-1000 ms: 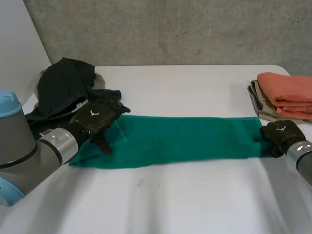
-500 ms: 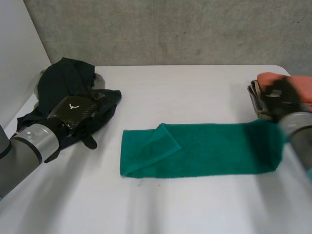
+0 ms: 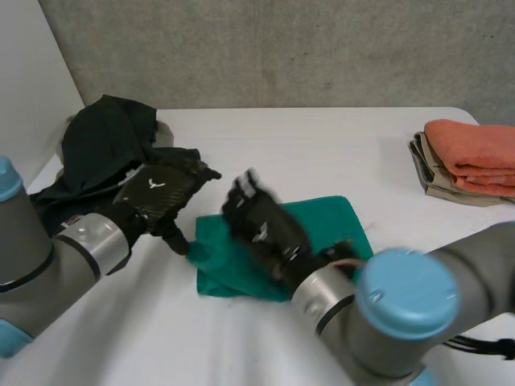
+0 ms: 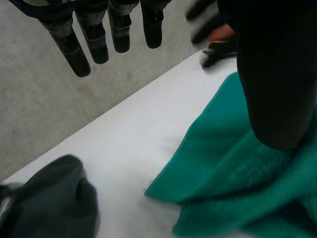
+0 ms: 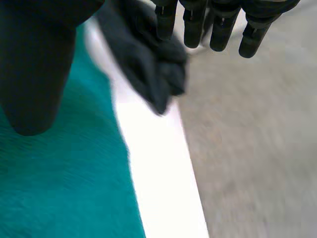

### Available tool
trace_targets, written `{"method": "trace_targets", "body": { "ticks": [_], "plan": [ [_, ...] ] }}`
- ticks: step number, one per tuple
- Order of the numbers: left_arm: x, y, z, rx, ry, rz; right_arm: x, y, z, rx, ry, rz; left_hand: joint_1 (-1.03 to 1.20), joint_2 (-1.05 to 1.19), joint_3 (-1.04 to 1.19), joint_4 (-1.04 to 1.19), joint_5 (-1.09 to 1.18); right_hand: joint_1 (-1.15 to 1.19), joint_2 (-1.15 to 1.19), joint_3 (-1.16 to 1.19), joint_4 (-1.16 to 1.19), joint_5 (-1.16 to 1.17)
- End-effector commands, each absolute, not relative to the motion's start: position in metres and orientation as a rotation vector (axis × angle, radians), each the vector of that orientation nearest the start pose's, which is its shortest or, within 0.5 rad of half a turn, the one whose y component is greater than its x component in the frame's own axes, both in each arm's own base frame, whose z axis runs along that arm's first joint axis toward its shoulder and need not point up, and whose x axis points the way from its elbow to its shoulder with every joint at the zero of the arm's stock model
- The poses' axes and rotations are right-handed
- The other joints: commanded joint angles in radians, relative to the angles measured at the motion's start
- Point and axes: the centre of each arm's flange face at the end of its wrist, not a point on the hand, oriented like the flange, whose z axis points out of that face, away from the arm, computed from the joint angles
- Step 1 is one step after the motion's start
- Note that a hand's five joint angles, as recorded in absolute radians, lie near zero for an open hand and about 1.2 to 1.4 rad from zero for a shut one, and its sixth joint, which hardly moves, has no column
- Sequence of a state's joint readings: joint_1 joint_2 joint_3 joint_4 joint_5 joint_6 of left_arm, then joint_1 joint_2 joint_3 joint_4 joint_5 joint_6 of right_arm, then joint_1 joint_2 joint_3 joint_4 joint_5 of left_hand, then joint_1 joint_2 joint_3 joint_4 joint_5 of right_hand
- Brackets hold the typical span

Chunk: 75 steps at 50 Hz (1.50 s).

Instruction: Fold the laundry.

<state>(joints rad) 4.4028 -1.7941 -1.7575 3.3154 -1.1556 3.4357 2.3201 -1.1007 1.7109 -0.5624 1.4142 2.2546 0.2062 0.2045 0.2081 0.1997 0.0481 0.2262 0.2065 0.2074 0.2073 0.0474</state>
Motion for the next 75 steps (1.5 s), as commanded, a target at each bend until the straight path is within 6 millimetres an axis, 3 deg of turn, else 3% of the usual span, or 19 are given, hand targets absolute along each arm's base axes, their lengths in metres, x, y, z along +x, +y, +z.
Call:
{"method": "trace_targets", "body": {
  "ticks": [1, 4, 11, 14, 16, 20, 24, 28, 34, 35, 36, 38, 42, 43, 48, 52, 60, 69, 75],
  "plan": [
    [-0.279, -0.229, 0.211, 1.299, 2.403, -2.185, 0.307, -0.209, 0.201, -1.114, 1.799, -2.005, -0.032, -0.030, -0.034, -0.025, -0.048, -0.052, -0.032, -0.033, -0.033, -0.047],
    [-0.286, -0.220, 0.208, 1.328, 2.409, -2.178, 0.280, -0.222, 0.177, -1.020, 2.052, -1.795, -0.032, -0.030, -0.034, -0.025, -0.048, -0.052, -0.032, -0.033, -0.033, -0.047],
    [-0.293, -0.211, 0.197, 1.365, 2.430, -2.142, 0.247, -0.238, 0.123, -1.123, 2.356, -1.532, -0.032, -0.030, -0.034, -0.025, -0.048, 0.000, 0.020, 0.019, 0.019, 0.005],
    [-0.291, -0.212, 0.197, 1.345, 2.435, -2.132, 0.239, -0.252, 0.116, -1.159, 2.398, -1.580, -0.032, -0.030, -0.034, -0.025, -0.048, 1.166, 1.186, 1.185, 1.185, 1.171],
    [-0.288, -0.214, 0.197, 1.331, 2.436, -2.128, 0.240, -0.266, 0.126, -1.117, 2.362, -1.770, -0.032, -0.030, -0.034, -0.025, -0.048, 1.170, 1.190, 1.189, 1.189, 1.174],
    [-0.280, -0.216, 0.205, 1.285, 2.416, -2.149, 0.273, -0.256, 0.175, -1.101, 2.066, -2.193, -0.032, -0.030, -0.034, -0.025, -0.048, 1.170, 1.190, 1.189, 1.189, 1.174],
    [-0.268, -0.222, 0.218, 1.210, 2.377, -2.193, 0.315, -0.217, 0.205, -1.242, 1.715, -2.315, -0.032, -0.030, -0.034, -0.025, -0.048, 1.170, 1.190, 1.189, 1.189, 1.174],
    [-0.256, -0.230, 0.226, 1.133, 2.359, -2.212, 0.358, -0.170, 0.180, -1.434, 1.511, -2.105, -0.032, -0.030, -0.034, -0.025, -0.048, 1.170, 1.190, 1.189, 1.189, 1.174],
    [-0.245, -0.236, 0.225, 1.035, 2.403, -2.204, 0.380, -0.128, 0.132, -1.640, 1.451, -1.768, -0.032, -0.030, -0.034, -0.025, -0.048, 1.170, 1.190, 1.189, 1.189, 1.174],
    [-0.243, -0.238, 0.225, 1.004, 2.420, -2.205, 0.381, -0.126, 0.128, -1.655, 1.459, -1.728, -0.032, -0.030, -0.034, -0.025, -0.048, 1.094, 1.114, 1.113, 1.113, 1.098],
    [-0.242, -0.238, 0.224, 0.986, 2.434, -2.202, 0.381, -0.126, 0.124, -1.674, 1.488, -1.664, -0.032, -0.030, -0.034, -0.025, -0.048, 0.474, 0.494, 0.493, 0.493, 0.479],
    [-0.242, -0.239, 0.224, 0.959, 2.450, -2.203, 0.379, -0.131, 0.127, -1.656, 1.533, -1.631, -0.032, -0.030, -0.034, -0.025, -0.048, -0.052, -0.032, -0.033, -0.033, -0.047],
    [-0.248, -0.241, 0.226, 0.927, 2.449, -2.228, 0.373, -0.169, 0.156, -1.384, 1.630, -1.723, -0.032, -0.030, -0.034, -0.025, -0.048, -0.052, -0.032, -0.033, -0.033, -0.047],
    [-0.250, -0.242, 0.227, 0.931, 2.441, -2.233, 0.365, -0.190, 0.174, -1.219, 1.683, -1.777, -0.032, -0.030, -0.034, -0.025, -0.048, -0.052, -0.032, -0.033, -0.033, -0.047],
    [-0.270, -0.238, 0.229, 0.979, 2.426, -2.254, 0.335, -0.225, 0.207, -0.830, 1.850, -1.797, -0.032, -0.030, -0.034, -0.025, -0.048, -0.052, -0.032, -0.033, -0.033, -0.047],
    [-0.290, -0.231, 0.222, 1.025, 2.448, -2.232, 0.327, -0.236, 0.199, -0.742, 1.966, -1.661, -0.032, -0.030, -0.034, -0.025, -0.048, -0.052, -0.032, -0.033, -0.033, -0.047],
    [-0.319, -0.216, 0.176, 1.095, 2.560, -1.978, 0.339, -0.245, 0.170, -0.861, 2.096, -1.390, -0.032, -0.030, -0.034, -0.025, -0.048, -0.052, -0.032, -0.033, -0.033, -0.047],
    [-0.300, -0.242, 0.126, 0.992, 2.605, -1.674, 0.347, -0.253, 0.130, -0.893, 2.256, -1.185, -0.032, -0.030, -0.034, -0.025, -0.048, -0.052, -0.032, -0.033, -0.033, -0.047],
    [-0.293, -0.236, 0.123, 1.025, 2.662, -1.569, 0.343, -0.256, 0.126, -1.010, 2.311, -1.264, -0.032, -0.030, -0.034, -0.025, -0.048, -0.052, -0.032, -0.033, -0.033, -0.047]
  ]
}}
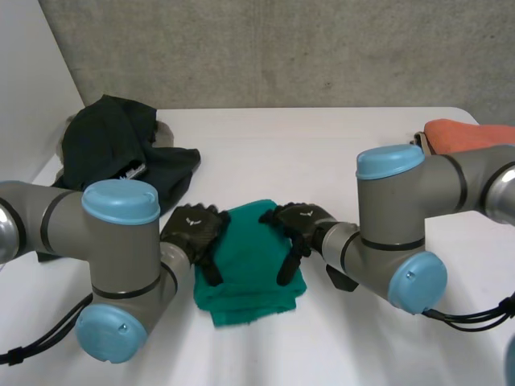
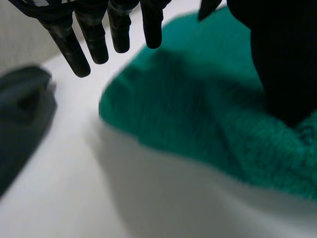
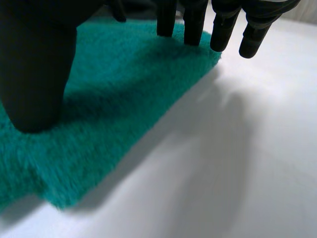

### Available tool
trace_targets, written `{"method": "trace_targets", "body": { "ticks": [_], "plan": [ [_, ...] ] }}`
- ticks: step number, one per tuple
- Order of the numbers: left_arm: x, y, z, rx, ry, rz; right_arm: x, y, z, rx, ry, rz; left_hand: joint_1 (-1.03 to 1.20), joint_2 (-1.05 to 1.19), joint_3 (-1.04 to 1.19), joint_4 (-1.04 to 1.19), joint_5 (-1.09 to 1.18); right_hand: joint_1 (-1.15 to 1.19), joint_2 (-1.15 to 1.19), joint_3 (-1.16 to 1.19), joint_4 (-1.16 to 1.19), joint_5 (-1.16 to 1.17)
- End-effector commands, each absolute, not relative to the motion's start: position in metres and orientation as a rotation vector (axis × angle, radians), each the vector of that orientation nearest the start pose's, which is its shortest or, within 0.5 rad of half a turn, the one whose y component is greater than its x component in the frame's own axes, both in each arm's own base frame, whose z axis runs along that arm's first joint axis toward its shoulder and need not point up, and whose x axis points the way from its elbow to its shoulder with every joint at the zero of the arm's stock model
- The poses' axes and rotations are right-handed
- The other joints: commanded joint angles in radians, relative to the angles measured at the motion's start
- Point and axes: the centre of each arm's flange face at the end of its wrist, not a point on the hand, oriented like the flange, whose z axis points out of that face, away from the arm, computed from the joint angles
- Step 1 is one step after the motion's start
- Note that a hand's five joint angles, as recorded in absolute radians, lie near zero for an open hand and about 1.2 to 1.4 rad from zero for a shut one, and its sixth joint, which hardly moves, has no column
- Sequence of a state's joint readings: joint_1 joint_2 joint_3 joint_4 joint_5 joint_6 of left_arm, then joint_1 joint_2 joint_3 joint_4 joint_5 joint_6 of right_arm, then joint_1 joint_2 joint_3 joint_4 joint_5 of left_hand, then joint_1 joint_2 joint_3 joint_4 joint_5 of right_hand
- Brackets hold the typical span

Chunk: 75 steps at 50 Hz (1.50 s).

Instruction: Fold the laundry.

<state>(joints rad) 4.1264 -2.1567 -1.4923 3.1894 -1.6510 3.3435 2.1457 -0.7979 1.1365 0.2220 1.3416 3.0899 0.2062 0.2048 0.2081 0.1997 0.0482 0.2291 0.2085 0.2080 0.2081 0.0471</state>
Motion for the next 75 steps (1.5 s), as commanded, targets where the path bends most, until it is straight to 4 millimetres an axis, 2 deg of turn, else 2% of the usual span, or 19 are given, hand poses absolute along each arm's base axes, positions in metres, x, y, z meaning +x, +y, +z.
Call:
{"method": "trace_targets", "body": {
  "ticks": [1, 4, 8, 9, 11, 16, 17, 20, 21, 24, 25, 28, 33, 38, 53, 62, 69, 72, 75],
  "plan": [
    [-0.292, -0.231, 0.130, 1.040, 2.671, -1.573, 0.341, -0.256, 0.129, -1.024, 2.316, -1.290, -0.032, -0.030, -0.034, -0.025, -0.048, -0.055, -0.034, -0.033, -0.034, -0.047],
    [-0.291, -0.228, 0.148, 1.043, 2.660, -1.650, 0.338, -0.259, 0.147, -1.058, 2.292, -1.437, -0.032, -0.030, -0.034, -0.025, -0.048, -0.055, -0.034, -0.033, -0.034, -0.047],
    [-0.290, -0.228, 0.184, 1.028, 2.589, -1.843, 0.339, -0.250, 0.175, -1.106, 2.188, -1.641, -0.032, -0.030, -0.034, -0.025, -0.048, -0.055, -0.034, -0.033, -0.034, -0.047],
    [-0.289, -0.229, 0.200, 1.018, 2.546, -1.927, 0.339, -0.247, 0.180, -1.118, 2.166, -1.684, -0.032, -0.030, -0.034, -0.025, -0.048, -0.055, -0.034, -0.033, -0.034, -0.047],
    [-0.287, -0.230, 0.214, 1.008, 2.507, -2.005, 0.339, -0.236, 0.195, -1.157, 2.095, -1.805, -0.032, -0.030, -0.034, -0.025, -0.048, -0.055, -0.034, -0.033, -0.034, -0.047],
    [-0.280, -0.238, 0.251, 1.015, 2.405, -2.210, 0.339, -0.199, 0.208, -1.265, 1.943, -1.957, -0.032, -0.030, -0.034, -0.025, -0.048, -0.055, -0.034, -0.033, -0.034, -0.047],
    [-0.280, -0.237, 0.261, 1.063, 2.386, -2.264, 0.340, -0.185, 0.207, -1.291, 1.887, -1.979, -0.032, -0.030, -0.034, -0.025, -0.048, -0.055, -0.034, -0.033, -0.034, -0.047],
    [-0.282, -0.234, 0.278, 1.223, 2.386, -2.350, 0.340, -0.165, 0.202, -1.323, 1.821, -1.985, -0.032, -0.030, -0.034, -0.025, -0.048, -0.055, -0.034, -0.033, -0.034, -0.047],
    [-0.283, -0.232, 0.280, 1.275, 2.401, -2.359, 0.340, -0.152, 0.195, -1.343, 1.796, -1.970, -0.032, -0.030, -0.034, -0.025, -0.048, -0.055, -0.034, -0.033, -0.034, -0.047],
    [-0.286, -0.220, 0.289, 1.461, 2.496, -2.359, 0.339, -0.136, 0.182, -1.373, 1.782, -1.939, -0.032, -0.030, -0.034, -0.025, -0.048, -0.055, -0.034, -0.033, -0.034, -0.047],
    [-0.287, -0.216, 0.291, 1.507, 2.523, -2.353, 0.338, -0.127, 0.171, -1.396, 1.781, -1.909, -0.032, -0.030, -0.034, -0.025, -0.048, -0.055, -0.034, -0.033, -0.034, -0.047],
    [-0.290, -0.200, 0.295, 1.691, 2.646, -2.293, 0.336, -0.117, 0.155, -1.418, 1.796, -1.870, -0.032, -0.030, -0.034, -0.025, -0.048, -0.055, -0.034, -0.033, -0.034, -0.047],
    [-0.296, -0.176, 0.295, 1.963, 2.722, -2.208, 0.340, -0.109, 0.125, -1.407, 1.822, -1.832, -0.032, -0.030, -0.034, -0.025, -0.048, -0.055, -0.034, -0.033, -0.034, -0.047],
    [-0.300, -0.165, 0.294, 2.074, 2.718, -2.187, 0.347, -0.110, 0.110, -1.400, 1.798, -1.857, -0.032, -0.030, -0.034, -0.025, -0.048, -0.055, -0.034, -0.033, -0.034, -0.047],
    [-0.303, -0.169, 0.284, 1.965, 2.710, -2.203, 0.368, -0.141, 0.093, -1.361, 1.759, -1.970, -0.032, -0.030, -0.034, -0.025, -0.048, 0.086, 0.107, 0.107, 0.107, 0.094],
    [-0.301, -0.174, 0.283, 1.935, 2.712, -2.219, 0.375, -0.159, 0.089, -1.341, 1.768, -1.995, -0.032, -0.030, -0.034, -0.025, -0.048, 0.292, 0.312, 0.313, 0.313, 0.299],
    [-0.299, -0.179, 0.285, 1.898, 2.717, -2.239, 0.383, -0.175, 0.097, -1.302, 1.739, -2.034, -0.032, -0.030, -0.034, -0.025, -0.048, 0.500, 0.521, 0.521, 0.521, 0.508],
    [-0.298, -0.182, 0.287, 1.882, 2.714, -2.256, 0.389, -0.182, 0.099, -1.292, 1.718, -2.047, -0.032, -0.030, -0.034, -0.025, -0.048, 0.462, 0.483, 0.484, 0.483, 0.470],
    [-0.296, -0.185, 0.287, 1.855, 2.724, -2.268, 0.392, -0.184, 0.095, -1.314, 1.734, -2.018, -0.032, -0.030, -0.034, -0.025, -0.048, 0.188, 0.208, 0.209, 0.209, 0.195]
  ]
}}
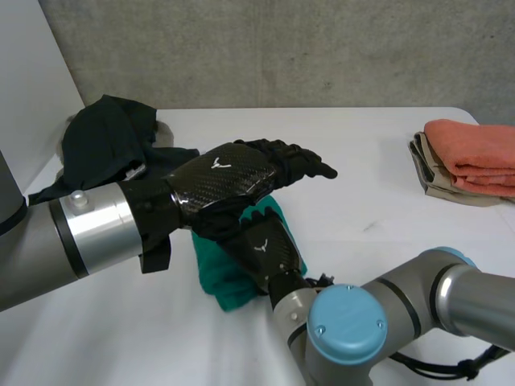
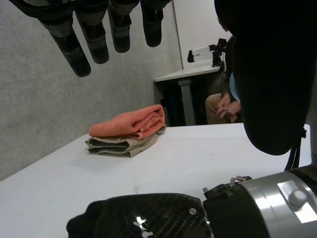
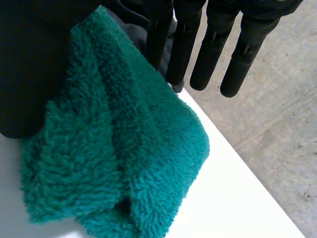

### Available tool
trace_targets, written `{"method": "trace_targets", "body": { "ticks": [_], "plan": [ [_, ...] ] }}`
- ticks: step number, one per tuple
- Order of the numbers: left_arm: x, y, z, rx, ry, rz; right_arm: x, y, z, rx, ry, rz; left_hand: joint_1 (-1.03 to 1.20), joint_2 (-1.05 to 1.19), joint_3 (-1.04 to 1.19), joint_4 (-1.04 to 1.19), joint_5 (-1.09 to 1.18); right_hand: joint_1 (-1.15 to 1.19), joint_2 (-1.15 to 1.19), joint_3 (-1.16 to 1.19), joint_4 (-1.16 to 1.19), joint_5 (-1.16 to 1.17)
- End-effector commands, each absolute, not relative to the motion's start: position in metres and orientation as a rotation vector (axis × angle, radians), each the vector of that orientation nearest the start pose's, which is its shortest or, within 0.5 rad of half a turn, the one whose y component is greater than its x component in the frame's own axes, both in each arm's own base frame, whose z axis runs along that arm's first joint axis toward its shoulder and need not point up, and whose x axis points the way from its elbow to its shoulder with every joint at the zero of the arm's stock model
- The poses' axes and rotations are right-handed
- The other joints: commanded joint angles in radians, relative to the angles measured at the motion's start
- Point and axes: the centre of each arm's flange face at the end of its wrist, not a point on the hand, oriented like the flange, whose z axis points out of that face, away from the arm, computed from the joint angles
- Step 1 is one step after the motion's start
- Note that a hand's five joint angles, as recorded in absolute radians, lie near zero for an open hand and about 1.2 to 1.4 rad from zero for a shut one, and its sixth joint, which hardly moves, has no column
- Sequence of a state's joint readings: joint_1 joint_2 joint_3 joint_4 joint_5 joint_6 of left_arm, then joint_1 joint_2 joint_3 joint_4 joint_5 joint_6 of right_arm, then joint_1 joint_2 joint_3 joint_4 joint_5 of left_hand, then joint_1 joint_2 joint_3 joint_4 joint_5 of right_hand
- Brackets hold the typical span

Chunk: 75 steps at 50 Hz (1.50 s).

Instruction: Fold the laundry.

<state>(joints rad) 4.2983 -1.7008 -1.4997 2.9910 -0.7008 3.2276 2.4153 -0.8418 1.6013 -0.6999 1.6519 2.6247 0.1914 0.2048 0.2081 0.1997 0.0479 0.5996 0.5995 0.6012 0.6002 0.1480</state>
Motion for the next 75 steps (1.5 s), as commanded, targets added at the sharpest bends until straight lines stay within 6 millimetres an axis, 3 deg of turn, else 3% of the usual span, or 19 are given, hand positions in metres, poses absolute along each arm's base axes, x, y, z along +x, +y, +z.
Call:
{"method": "trace_targets", "body": {
  "ticks": [1, 6, 7, 10, 15, 21, 25, 28, 33, 38, 41, 45, 48, 49, 57, 61, 64, 68, 75],
  "plan": [
    [-0.296, -0.186, 0.287, -1.052, -1.556, 1.292, 0.392, -0.184, 0.094, -1.322, 1.743, -2.007, -0.017, -0.030, -0.034, -0.025, -0.048, -0.216, -0.216, -0.218, -0.217, 0.061],
    [-0.294, -0.190, 0.287, -1.020, -1.562, 1.294, 0.394, -0.190, 0.089, -1.345, 1.783, -1.973, -0.017, -0.030, -0.034, -0.025, -0.048, -0.024, -0.024, -0.026, -0.025, 0.253],
    [-0.294, -0.192, 0.287, -1.014, -1.559, 1.297, 0.395, -0.193, 0.091, -1.332, 1.777, -1.986, -0.017, -0.030, -0.034, -0.025, -0.048, 0.375, 0.375, 0.374, 0.375, 0.652],
    [-0.293, -0.195, 0.287, -1.001, -1.558, 1.307, 0.396, -0.200, 0.100, -1.285, 1.751, -2.033, -0.017, -0.030, -0.034, -0.025, -0.048, 0.796, 0.796, 0.794, 0.795, 1.073],
    [-0.290, -0.200, 0.290, -0.981, -1.559, 1.326, 0.402, -0.216, 0.127, -1.156, 1.636, -2.168, -0.017, -0.030, -0.034, -0.025, -0.048, 0.797, 0.797, 0.795, 0.796, 1.074],
    [-0.287, -0.205, 0.296, -0.957, -1.551, 1.351, 0.404, -0.229, 0.130, -1.153, 1.633, -2.174, -0.017, -0.030, -0.034, -0.025, -0.048, 0.797, 0.797, 0.795, 0.796, 1.074],
    [-0.287, -0.209, 0.300, -0.944, -1.539, 1.371, 0.399, -0.253, 0.145, -1.108, 1.663, -2.212, -0.017, -0.030, -0.034, -0.025, -0.048, 0.797, 0.797, 0.795, 0.796, 1.074],
    [-0.287, -0.209, 0.307, -0.939, -1.512, 1.395, 0.389, -0.283, 0.172, -1.015, 1.658, -2.305, -0.017, -0.030, -0.034, -0.025, -0.048, 0.797, 0.797, 0.795, 0.796, 1.074],
    [-0.288, -0.207, 0.324, -0.921, -1.453, 1.446, 0.354, -0.337, 0.222, -0.828, 1.614, -2.524, -0.017, -0.030, -0.034, -0.025, -0.048, 0.797, 0.797, 0.795, 0.796, 1.074],
    [-0.291, -0.209, 0.335, -0.891, -1.407, 1.489, 0.286, -0.401, 0.272, -0.592, 1.521, -2.793, -0.017, -0.030, -0.034, -0.025, -0.048, 0.797, 0.797, 0.795, 0.796, 1.074],
    [-0.293, -0.211, 0.336, -0.869, -1.393, 1.498, 0.245, -0.435, 0.281, -0.507, 1.492, -2.884, -0.017, -0.030, -0.034, -0.025, -0.048, 0.797, 0.797, 0.795, 0.796, 1.074],
    [-0.295, -0.214, 0.332, -0.847, -1.392, 1.479, 0.195, -0.477, 0.268, -0.489, 1.517, -2.931, -0.017, -0.030, -0.034, -0.025, -0.048, 0.797, 0.797, 0.795, 0.796, 1.074],
    [-0.299, -0.214, 0.325, -0.846, -1.402, 1.453, 0.166, -0.500, 0.247, -0.497, 1.601, -2.919, -0.017, -0.030, -0.034, -0.025, -0.048, 0.797, 0.797, 0.795, 0.796, 1.074],
    [-0.300, -0.214, 0.323, -0.846, -1.405, 1.445, 0.149, -0.512, 0.228, -0.517, 1.694, -2.883, -0.017, -0.030, -0.034, -0.025, -0.048, 0.797, 0.797, 0.795, 0.796, 1.074],
    [-0.306, -0.213, 0.303, -0.851, -1.447, 1.388, 0.084, -0.531, 0.145, -0.691, 1.991, -2.670, -0.017, -0.030, -0.034, -0.025, -0.048, 0.797, 0.797, 0.795, 0.796, 1.074],
    [-0.308, -0.212, 0.295, -0.857, -1.463, 1.369, 0.068, -0.526, 0.123, -0.765, 2.030, -2.596, -0.017, -0.030, -0.034, -0.025, -0.048, 0.797, 0.797, 0.795, 0.796, 1.074],
    [-0.309, -0.213, 0.291, -0.866, -1.468, 1.367, 0.062, -0.521, 0.117, -0.797, 2.020, -2.556, -0.017, -0.030, -0.034, -0.025, -0.048, 0.797, 0.797, 0.795, 0.796, 1.074],
    [-0.310, -0.212, 0.291, -0.872, -1.466, 1.365, 0.059, -0.516, 0.130, -0.843, 1.933, -2.574, -0.017, -0.030, -0.034, -0.025, -0.048, 0.797, 0.797, 0.795, 0.796, 1.074],
    [-0.311, -0.207, 0.295, -0.878, -1.456, 1.364, 0.042, -0.510, 0.148, -0.707, 1.944, -2.585, -0.017, -0.030, -0.034, -0.025, -0.048, 0.797, 0.797, 0.795, 0.796, 1.074]
  ]
}}
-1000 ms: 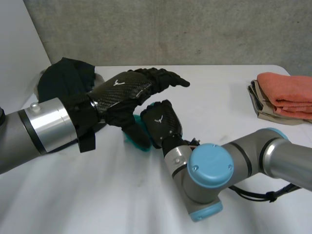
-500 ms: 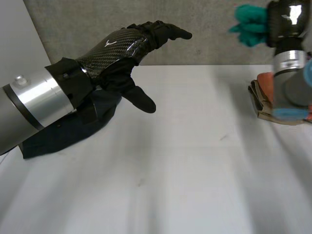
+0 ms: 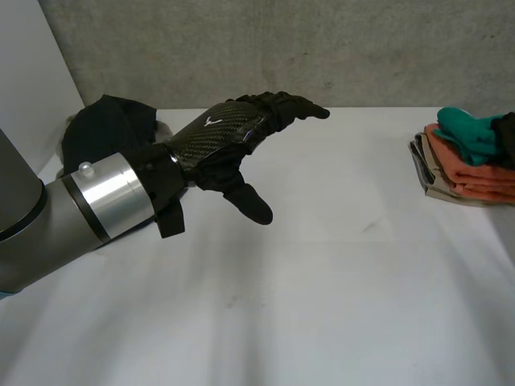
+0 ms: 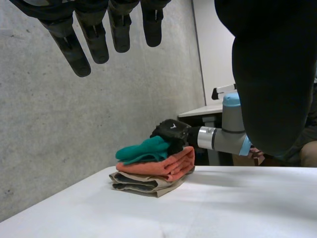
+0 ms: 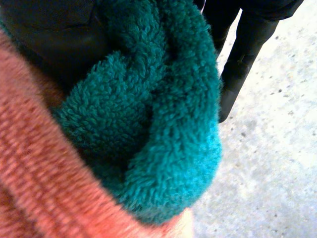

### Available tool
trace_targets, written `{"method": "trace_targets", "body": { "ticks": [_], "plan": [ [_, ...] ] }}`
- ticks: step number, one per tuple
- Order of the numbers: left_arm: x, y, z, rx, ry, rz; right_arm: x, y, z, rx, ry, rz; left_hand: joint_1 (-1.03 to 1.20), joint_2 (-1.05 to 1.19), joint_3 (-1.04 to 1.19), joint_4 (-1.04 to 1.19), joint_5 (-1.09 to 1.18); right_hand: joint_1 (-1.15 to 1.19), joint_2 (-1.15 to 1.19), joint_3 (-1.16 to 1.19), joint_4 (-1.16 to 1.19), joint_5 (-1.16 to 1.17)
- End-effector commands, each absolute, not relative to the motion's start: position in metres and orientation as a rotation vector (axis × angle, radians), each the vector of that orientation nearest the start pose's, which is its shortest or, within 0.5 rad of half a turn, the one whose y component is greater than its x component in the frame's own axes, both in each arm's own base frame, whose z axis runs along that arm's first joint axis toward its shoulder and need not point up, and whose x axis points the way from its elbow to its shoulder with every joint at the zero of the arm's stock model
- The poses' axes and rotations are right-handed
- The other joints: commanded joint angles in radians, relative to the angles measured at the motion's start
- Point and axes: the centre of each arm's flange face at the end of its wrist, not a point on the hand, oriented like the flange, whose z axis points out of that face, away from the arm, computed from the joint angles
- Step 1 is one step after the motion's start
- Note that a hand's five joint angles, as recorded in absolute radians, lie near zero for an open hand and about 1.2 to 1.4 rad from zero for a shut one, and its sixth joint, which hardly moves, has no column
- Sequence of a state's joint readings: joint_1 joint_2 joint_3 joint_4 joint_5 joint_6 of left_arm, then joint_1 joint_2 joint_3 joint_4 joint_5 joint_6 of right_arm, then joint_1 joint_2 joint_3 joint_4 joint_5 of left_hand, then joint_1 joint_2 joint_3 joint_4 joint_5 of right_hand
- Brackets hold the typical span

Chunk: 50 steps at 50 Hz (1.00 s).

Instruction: Fold the laundry.

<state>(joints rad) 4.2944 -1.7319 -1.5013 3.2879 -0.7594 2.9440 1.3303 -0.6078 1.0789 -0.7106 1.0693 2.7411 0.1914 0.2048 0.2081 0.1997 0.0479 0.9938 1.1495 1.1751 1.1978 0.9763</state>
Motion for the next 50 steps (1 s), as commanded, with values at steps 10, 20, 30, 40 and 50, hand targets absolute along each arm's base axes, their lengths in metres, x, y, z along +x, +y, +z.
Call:
{"method": "trace_targets", "body": {
  "ticks": [10, 20, 30, 40, 50],
  "plan": [
    [-0.310, -0.205, 0.299, -0.879, -1.447, 1.373, 0.017, -0.473, 0.198, -0.606, 2.130, -2.444, -0.017, -0.030, -0.034, -0.025, -0.048, -0.819, -0.975, -1.001, -1.023, -0.976],
    [-0.305, -0.206, 0.312, -0.858, -1.438, 1.428, -0.045, -0.445, 0.264, -0.388, 2.790, -2.459, -0.017, -0.030, -0.034, -0.025, -0.048, -0.819, -0.975, -1.001, -1.023, -0.976],
    [-0.290, -0.237, 0.373, -0.663, -1.394, 1.771, 0.067, -0.437, 0.371, -0.550, 1.859, -3.313, -0.017, -0.030, -0.034, -0.025, -0.048, -0.819, -0.975, -1.001, -1.023, -0.976],
    [-0.196, -0.334, 0.376, -0.374, -1.846, 2.160, 0.226, -0.344, 0.321, -1.032, 1.098, -2.766, -0.017, -0.030, -0.034, -0.025, -0.048, -0.819, -0.975, -1.001, -1.023, -0.976],
    [-0.143, -0.433, 0.248, -0.719, -2.249, 2.198, 0.245, -0.308, 0.217, -0.994, 1.812, -2.166, -0.017, -0.030, -0.034, -0.025, -0.048, -0.819, -0.975, -1.001, -1.023, -0.976]
  ]
}}
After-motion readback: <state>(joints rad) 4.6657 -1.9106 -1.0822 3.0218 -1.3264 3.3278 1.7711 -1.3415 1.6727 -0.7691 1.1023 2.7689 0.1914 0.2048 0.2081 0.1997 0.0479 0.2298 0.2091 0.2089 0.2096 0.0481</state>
